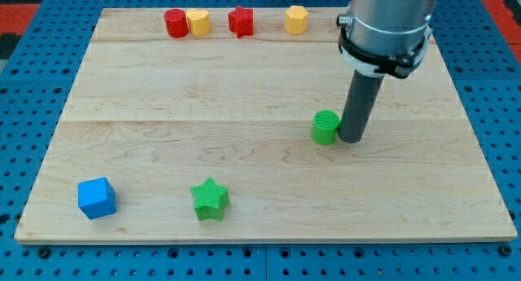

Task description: Move the green circle to the right of the yellow hexagon

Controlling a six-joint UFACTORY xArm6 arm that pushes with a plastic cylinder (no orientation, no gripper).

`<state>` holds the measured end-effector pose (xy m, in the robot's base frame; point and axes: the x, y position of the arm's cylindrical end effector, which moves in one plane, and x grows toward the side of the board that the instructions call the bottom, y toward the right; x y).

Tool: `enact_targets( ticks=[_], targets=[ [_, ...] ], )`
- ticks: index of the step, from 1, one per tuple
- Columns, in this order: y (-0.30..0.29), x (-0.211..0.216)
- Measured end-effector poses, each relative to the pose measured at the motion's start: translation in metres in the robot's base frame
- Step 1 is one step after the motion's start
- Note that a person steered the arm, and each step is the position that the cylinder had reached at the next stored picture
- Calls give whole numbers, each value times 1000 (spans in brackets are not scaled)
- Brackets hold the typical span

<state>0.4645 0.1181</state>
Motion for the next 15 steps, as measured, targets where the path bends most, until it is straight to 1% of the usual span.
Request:
enact_targets(
  ticks=[1,2,3,5,6,8,9,12,13,14,15],
  targets=[
    [-10,16],
    [-59,15],
    [-56,-20],
    [-37,-67],
    [-35,-83],
    [-4,-90],
    [10,-104],
    [17,-159],
    [8,-170],
    [35,-170],
    [49,-177]
  ],
)
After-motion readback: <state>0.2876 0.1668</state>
